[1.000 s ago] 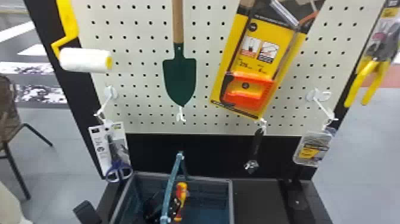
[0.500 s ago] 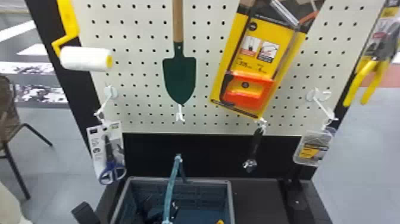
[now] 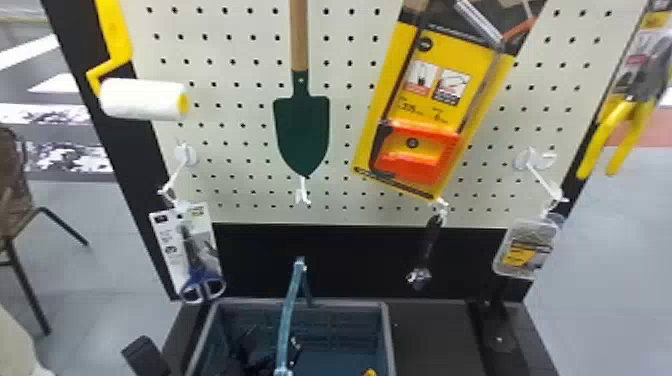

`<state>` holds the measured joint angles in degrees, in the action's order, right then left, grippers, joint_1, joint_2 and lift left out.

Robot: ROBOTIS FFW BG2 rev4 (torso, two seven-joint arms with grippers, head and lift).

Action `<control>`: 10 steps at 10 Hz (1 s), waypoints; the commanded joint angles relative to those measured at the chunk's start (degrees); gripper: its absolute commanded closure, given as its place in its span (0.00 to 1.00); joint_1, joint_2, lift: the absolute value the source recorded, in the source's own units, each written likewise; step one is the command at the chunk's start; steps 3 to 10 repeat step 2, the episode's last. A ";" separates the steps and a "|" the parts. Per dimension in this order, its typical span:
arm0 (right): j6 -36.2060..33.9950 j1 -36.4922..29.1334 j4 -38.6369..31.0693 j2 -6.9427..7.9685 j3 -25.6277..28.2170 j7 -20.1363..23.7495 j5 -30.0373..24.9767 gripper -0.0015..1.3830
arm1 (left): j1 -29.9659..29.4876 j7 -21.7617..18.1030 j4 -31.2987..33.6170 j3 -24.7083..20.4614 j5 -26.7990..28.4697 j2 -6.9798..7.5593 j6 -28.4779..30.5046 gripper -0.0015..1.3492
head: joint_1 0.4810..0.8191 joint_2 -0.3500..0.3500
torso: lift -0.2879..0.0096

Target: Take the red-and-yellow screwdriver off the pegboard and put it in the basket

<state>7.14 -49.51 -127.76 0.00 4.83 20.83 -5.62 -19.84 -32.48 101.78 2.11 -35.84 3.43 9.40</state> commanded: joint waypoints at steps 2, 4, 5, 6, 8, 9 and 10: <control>-0.02 -0.11 0.00 0.05 0.00 0.00 0.09 0.15 | 0.00 1.19 3.34 -0.70 6.57 -0.09 -0.35 0.12 | 0.20 0.50 | 0.63; -0.02 -0.11 0.00 0.05 0.00 0.00 0.09 0.15 | 0.00 1.19 3.34 -0.70 6.57 -0.09 -0.35 0.12 | 0.20 0.50 | 0.63; -0.02 -0.11 0.00 0.05 0.00 0.00 0.09 0.15 | 0.00 1.19 3.34 -0.70 6.57 -0.09 -0.35 0.12 | 0.20 0.50 | 0.63; -0.02 -0.11 0.00 0.05 0.00 0.00 0.09 0.15 | 0.00 1.19 3.34 -0.70 6.57 -0.09 -0.35 0.12 | 0.20 0.50 | 0.63; -0.02 -0.11 0.00 0.05 0.00 0.00 0.09 0.15 | 0.00 1.19 3.34 -0.70 6.57 -0.09 -0.35 0.12 | 0.20 0.50 | 0.63; -0.02 -0.11 0.00 0.05 0.00 0.00 0.09 0.15 | 0.00 1.19 3.34 -0.70 6.57 -0.09 -0.35 0.12 | 0.20 0.50 | 0.63; -0.02 -0.11 0.00 0.05 0.00 0.00 0.09 0.15 | 0.00 1.19 3.34 -0.70 6.57 -0.09 -0.35 0.12 | 0.20 0.50 | 0.63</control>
